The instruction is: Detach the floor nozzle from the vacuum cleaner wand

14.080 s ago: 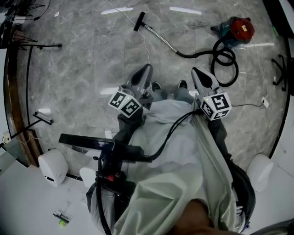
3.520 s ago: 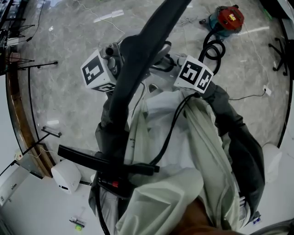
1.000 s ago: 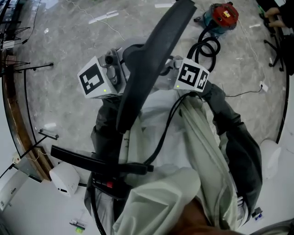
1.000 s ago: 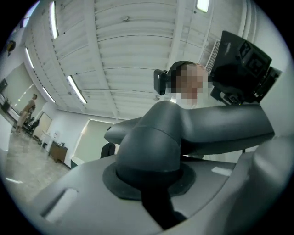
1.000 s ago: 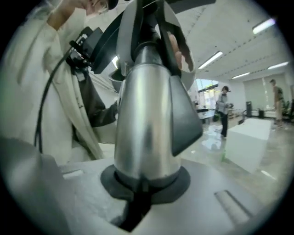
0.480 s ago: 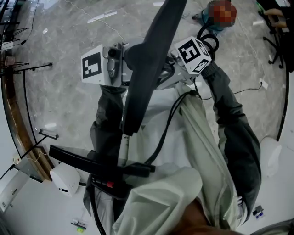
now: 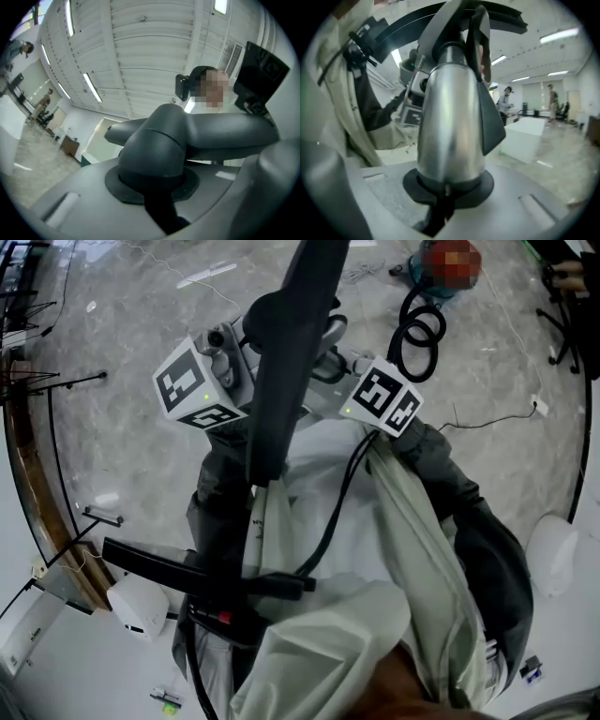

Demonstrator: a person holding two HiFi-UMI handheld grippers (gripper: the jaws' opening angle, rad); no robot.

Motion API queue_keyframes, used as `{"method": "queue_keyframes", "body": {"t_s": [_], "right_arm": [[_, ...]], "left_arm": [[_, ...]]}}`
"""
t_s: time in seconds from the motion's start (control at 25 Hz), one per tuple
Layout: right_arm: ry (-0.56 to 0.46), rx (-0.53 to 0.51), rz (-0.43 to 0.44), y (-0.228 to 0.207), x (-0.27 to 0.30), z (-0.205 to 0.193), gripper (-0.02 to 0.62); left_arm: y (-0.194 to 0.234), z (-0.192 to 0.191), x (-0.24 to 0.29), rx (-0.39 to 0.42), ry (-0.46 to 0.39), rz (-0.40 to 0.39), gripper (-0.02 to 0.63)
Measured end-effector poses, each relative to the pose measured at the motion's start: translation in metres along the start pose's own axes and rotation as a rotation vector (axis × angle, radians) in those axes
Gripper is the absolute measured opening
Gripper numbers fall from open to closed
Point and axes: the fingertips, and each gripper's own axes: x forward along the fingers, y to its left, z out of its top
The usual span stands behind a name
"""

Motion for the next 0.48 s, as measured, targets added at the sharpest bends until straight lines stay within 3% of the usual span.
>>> {"method": "queue_keyframes", "body": {"t_s": [0.12, 0.2, 0.28, 0.48], "right_arm": [[-0.013, -0.016, -0.216, -0.021, 0.002, 0.001, 0.037], [-0.028, -0.033, -0.240, -0.023, 0.002, 0.002, 0.037], [-0.039, -0.054, -0.164, -0.015, 0.003, 0.002, 0.037], [-0.020, -0.096, 0.206, 0.017, 0.004, -0.001, 0.038]], "left_arm": [[0.012, -0.001, 0.000, 0.013, 0.027, 0.128, 0.069], [0.010, -0.002, 0.000, 0.036, 0.035, 0.145, 0.069], [0.001, -0.001, -0.001, 0.057, 0.024, 0.099, 0.069], [-0.018, 0.000, -0.013, 0.084, -0.016, -0.057, 0.072]]}}
